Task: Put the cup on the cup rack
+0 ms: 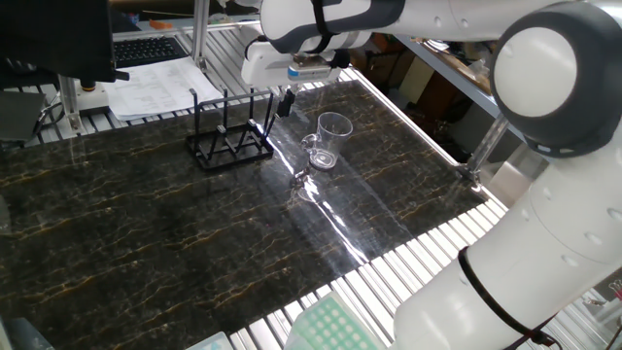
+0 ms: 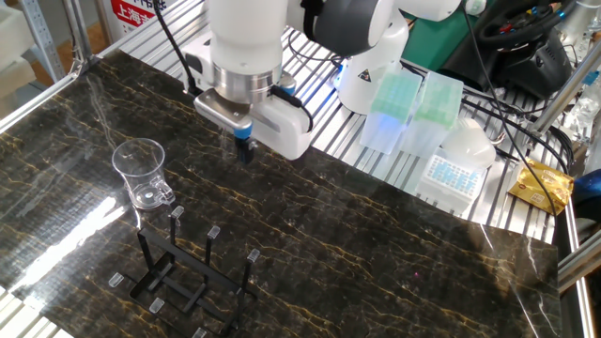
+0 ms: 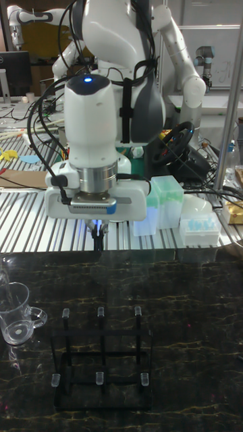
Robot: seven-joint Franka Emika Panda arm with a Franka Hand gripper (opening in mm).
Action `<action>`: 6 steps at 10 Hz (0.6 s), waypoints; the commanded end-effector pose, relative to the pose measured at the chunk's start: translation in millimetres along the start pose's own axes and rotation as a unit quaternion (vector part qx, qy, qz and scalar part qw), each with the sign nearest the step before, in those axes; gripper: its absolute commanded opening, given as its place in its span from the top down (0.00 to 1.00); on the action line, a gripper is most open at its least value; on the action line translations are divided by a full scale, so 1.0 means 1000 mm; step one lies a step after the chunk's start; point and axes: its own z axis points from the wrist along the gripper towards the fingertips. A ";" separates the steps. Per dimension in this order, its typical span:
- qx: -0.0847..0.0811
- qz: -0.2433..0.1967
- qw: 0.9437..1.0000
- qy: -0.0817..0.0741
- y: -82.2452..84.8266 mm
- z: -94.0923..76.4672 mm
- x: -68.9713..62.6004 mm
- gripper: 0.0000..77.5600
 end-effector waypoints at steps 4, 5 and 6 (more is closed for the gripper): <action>0.000 -0.002 1.000 -0.001 -0.004 0.010 -0.001 1.00; 0.000 -0.009 1.000 -0.001 -0.006 0.011 -0.002 1.00; 0.001 -0.010 1.000 -0.002 -0.006 0.012 -0.002 1.00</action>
